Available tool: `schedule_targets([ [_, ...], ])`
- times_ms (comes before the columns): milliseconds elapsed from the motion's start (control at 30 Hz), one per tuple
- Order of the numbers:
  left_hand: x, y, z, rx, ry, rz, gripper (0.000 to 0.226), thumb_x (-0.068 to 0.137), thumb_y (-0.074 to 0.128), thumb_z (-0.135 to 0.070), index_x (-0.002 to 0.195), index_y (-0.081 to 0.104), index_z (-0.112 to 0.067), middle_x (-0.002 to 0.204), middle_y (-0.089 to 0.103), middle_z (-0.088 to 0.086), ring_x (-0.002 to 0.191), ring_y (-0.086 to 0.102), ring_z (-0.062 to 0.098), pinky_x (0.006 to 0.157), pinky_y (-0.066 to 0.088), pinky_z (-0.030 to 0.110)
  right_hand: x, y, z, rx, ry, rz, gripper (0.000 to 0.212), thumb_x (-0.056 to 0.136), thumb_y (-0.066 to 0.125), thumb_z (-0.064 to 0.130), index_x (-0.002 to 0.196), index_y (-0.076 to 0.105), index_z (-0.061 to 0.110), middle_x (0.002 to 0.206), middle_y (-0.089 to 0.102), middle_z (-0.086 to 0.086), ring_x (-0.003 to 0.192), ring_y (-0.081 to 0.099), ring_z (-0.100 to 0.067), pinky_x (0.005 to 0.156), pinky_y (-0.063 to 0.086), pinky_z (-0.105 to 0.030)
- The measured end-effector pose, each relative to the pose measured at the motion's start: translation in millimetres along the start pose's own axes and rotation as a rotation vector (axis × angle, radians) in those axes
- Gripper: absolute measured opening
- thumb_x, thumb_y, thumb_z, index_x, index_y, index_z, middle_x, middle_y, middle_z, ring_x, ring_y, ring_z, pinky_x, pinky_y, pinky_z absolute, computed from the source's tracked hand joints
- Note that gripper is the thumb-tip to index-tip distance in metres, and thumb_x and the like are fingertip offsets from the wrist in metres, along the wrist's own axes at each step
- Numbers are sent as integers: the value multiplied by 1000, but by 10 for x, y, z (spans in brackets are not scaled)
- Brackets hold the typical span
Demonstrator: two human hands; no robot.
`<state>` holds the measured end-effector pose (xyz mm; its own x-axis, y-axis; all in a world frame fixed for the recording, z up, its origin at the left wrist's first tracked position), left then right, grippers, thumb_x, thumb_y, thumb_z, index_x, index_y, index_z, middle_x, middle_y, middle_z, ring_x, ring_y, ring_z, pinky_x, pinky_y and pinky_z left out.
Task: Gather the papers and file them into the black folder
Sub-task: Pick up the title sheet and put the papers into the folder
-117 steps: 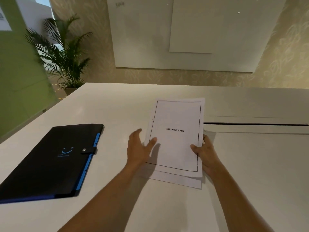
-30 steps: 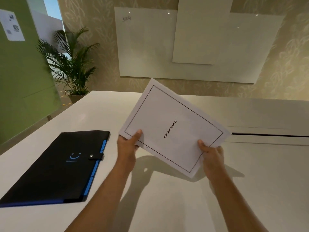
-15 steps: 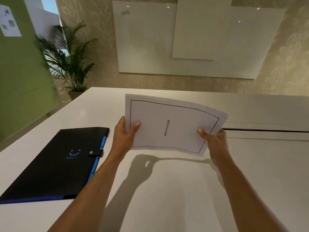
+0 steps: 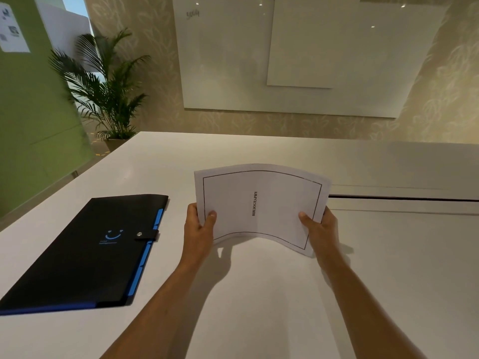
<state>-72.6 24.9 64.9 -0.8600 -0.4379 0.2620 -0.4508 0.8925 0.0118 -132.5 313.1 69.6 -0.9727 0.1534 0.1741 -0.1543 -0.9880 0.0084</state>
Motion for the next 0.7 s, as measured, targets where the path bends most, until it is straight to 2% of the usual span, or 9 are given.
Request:
schedule_targets([
  [67,-2,-6,-7,-14,3,-14,20,99,49,-18,117,42,-21,111,55,-6,99,57,10,68,49,15,6,-2,1,-10,-10,-1,32,92,62,-1,121,62,13,100,70,6,93,67,-15,78,51,-29],
  [267,-16,26,60,14,-15,-2,23,99,49,-17,119,40,-22,113,53,-4,102,56,13,73,48,17,-35,-15,-35,-2,-37,-19,29,91,63,-1,115,62,15,99,71,5,93,68,-15,76,51,-25],
  [400,-28,53,153,64,-51,33,26,98,50,-12,119,38,-23,117,52,0,105,52,16,83,48,26,-57,-11,-149,-36,-9,-9,23,92,64,5,112,63,17,100,71,3,96,68,-21,81,53,-32],
  [500,18,41,119,99,-33,42,24,98,51,-12,117,40,-22,115,53,-1,102,54,15,76,48,19,-34,-10,-108,-65,-15,-16,26,93,63,6,117,64,15,103,72,-1,97,68,-22,86,54,-37],
  [567,85,2,79,119,-19,50,23,97,53,-14,117,42,-21,114,54,-1,101,56,16,78,50,21,-10,-34,-68,-61,-13,-17,26,92,63,5,116,65,16,101,73,1,93,69,-18,79,54,-33],
  [633,168,-72,40,134,-16,51,22,95,56,-16,114,46,-19,113,58,0,101,59,17,82,51,26,-5,-61,-22,-17,5,-15,24,92,62,2,105,66,22,95,72,8,88,68,-12,70,52,-27],
  [700,242,-151,21,110,-39,49,16,93,60,-17,107,52,-20,108,63,0,98,63,17,85,52,29,-1,-85,-24,29,37,-25,27,90,62,0,95,67,26,92,72,9,85,68,-13,69,52,-29],
])
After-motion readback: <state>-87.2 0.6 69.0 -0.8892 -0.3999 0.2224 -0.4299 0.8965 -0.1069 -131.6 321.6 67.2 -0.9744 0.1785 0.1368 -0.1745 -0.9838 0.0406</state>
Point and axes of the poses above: each hand's wrist, its own x-axis towards the middle knuckle, its own y-axis out of the palm, z = x × y, the point moved 7 cm from there along x, towards the middle knuckle
